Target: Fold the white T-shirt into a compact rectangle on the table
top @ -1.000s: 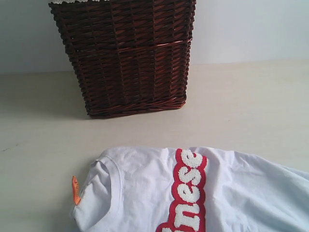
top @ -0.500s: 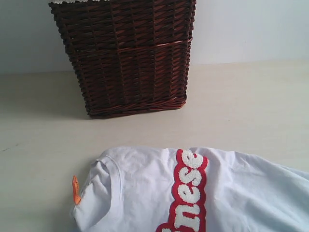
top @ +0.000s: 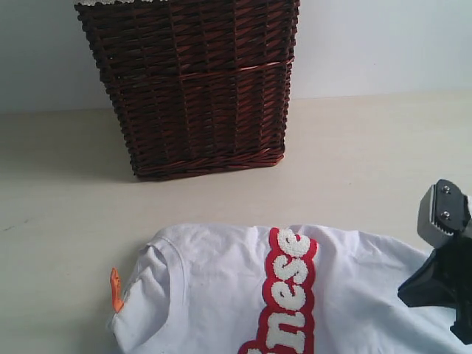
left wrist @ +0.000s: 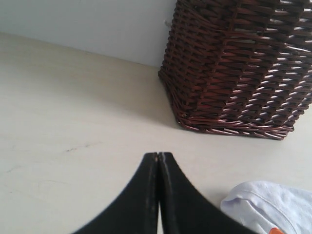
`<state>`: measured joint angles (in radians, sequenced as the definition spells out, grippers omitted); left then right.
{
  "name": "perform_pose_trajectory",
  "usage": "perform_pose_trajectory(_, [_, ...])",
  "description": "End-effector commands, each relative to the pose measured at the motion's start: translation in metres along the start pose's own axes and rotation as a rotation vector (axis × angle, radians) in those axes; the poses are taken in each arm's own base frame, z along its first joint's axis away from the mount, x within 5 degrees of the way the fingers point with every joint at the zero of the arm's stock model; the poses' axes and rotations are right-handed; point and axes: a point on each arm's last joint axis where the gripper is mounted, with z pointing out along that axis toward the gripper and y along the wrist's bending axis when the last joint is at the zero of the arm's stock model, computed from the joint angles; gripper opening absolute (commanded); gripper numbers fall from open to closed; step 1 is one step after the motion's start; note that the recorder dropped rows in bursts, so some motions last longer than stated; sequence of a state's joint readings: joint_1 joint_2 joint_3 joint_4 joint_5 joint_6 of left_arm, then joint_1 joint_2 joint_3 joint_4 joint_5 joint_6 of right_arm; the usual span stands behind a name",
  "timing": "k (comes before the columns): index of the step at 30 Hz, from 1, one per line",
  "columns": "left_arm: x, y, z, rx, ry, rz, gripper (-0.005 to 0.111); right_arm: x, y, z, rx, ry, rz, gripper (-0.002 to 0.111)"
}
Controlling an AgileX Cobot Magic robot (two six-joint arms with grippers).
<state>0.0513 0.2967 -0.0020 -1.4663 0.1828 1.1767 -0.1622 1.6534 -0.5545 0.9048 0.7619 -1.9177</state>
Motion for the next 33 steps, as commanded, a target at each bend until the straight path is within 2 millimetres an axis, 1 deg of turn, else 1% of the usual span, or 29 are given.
perform_pose_trajectory(1, [0.000,0.000,-0.001,0.005,-0.004,-0.004,0.000,0.003,-0.003,0.024,-0.035,0.146,-0.049,0.000])
perform_pose_trajectory(4, [0.000,0.000,-0.001,0.003,-0.005,-0.004,0.000,-0.004,-0.007,0.045,0.000,0.216,-0.091,0.000])
perform_pose_trajectory(7, [0.000,0.000,-0.001,0.003,-0.005,-0.004,0.000,-0.015,-0.015,0.065,0.076,0.255,-0.088,0.000])
perform_pose_trajectory(10, [0.000,0.000,-0.001,0.003,-0.005,-0.004,0.000,-0.029,-0.026,0.081,0.148,0.252,0.025,0.000])
perform_pose_trajectory(12, [0.000,0.000,-0.001,0.003,-0.005,-0.004,0.000,-0.038,-0.030,0.084,0.163,0.234,0.093,0.000])
perform_pose_trajectory(16, [0.000,0.000,-0.001,0.003,-0.005,-0.004,0.000,-0.048,-0.032,0.079,0.151,0.203,0.110,0.000])
perform_pose_trajectory(19, [0.000,0.000,-0.001,0.003,-0.005,-0.004,0.000,-0.056,-0.030,0.068,0.173,0.178,0.080,0.003])
perform_pose_trajectory(22, [0.000,0.000,-0.001,0.003,-0.005,-0.004,0.000,-0.068,-0.024,0.050,0.184,0.131,0.048,0.016])
perform_pose_trajectory(25, [0.000,0.000,-0.001,0.003,-0.005,-0.004,0.000,-0.083,-0.017,0.019,0.229,0.056,0.013,0.032])
perform_pose_trajectory(27, [0.000,0.000,-0.001,0.003,-0.005,-0.004,0.000,-0.087,-0.016,-0.004,0.292,0.005,0.004,0.037])
perform_pose_trajectory(29, [0.000,0.000,-0.001,0.003,-0.005,-0.004,0.000,-0.088,-0.020,-0.030,0.400,-0.042,0.003,0.036])
perform_pose_trajectory(30, [0.000,0.000,-0.001,0.003,-0.005,-0.004,0.000,-0.084,-0.025,-0.042,0.458,-0.058,0.017,0.032])
perform_pose_trajectory(32, [0.000,0.000,-0.001,0.003,-0.005,-0.004,0.000,-0.070,-0.039,-0.059,0.535,-0.070,0.084,0.021])
perform_pose_trajectory(33, [0.000,0.000,-0.001,0.003,-0.005,-0.004,0.000,-0.060,-0.045,-0.065,0.551,-0.066,0.130,0.013])
